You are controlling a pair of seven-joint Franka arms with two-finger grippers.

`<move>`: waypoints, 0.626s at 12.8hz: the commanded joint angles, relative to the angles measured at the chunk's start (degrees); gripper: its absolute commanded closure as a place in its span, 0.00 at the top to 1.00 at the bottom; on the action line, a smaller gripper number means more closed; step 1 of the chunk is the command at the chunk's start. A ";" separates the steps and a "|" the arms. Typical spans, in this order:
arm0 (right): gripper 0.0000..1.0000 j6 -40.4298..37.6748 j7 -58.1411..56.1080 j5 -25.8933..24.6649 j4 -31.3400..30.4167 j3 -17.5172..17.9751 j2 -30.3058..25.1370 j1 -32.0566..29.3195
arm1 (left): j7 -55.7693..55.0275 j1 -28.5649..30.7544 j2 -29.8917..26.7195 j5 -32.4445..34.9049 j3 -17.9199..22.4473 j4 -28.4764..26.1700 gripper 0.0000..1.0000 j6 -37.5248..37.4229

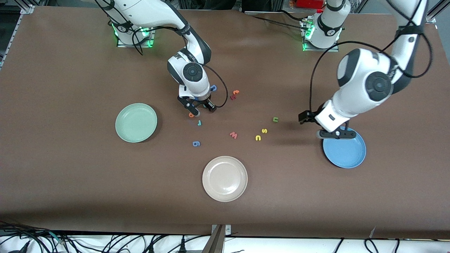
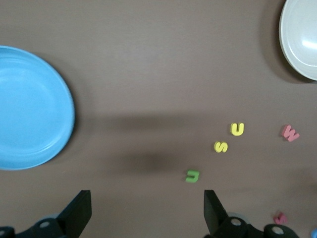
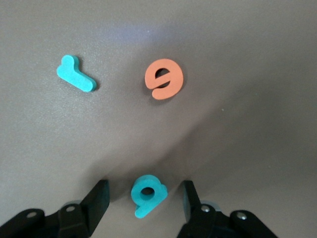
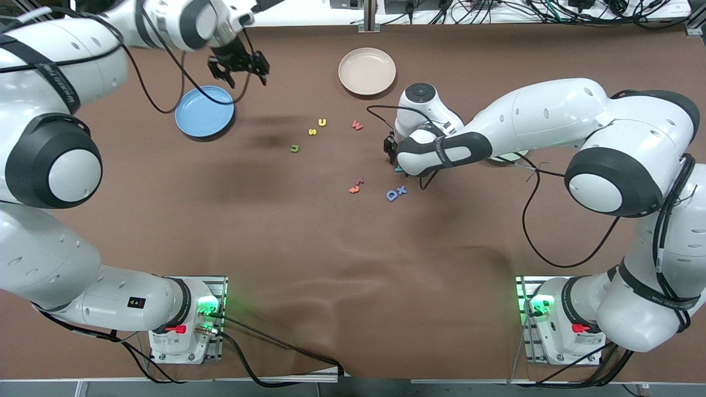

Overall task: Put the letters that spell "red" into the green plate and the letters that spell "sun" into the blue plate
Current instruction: 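Grasp the teal letter with the right gripper while the left gripper reaches the green s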

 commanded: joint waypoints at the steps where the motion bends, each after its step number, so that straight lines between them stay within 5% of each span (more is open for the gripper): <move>1: 0.51 0.67 1.24 0.11 -0.13 -1.19 0.41 1.40 | -1.76 -1.96 0.85 -1.24 -0.09 -4.86 1.00 8.06; 5: 0.20 0.49 1.07 0.02 -0.04 -1.19 0.33 1.40 | -2.11 -3.81 4.29 -1.07 -0.71 -10.57 1.00 16.06; 8: 0.17 -0.38 0.28 -0.15 0.13 -2.06 -0.81 1.31 | -5.43 -5.38 6.65 -1.07 -0.71 -12.70 1.00 20.91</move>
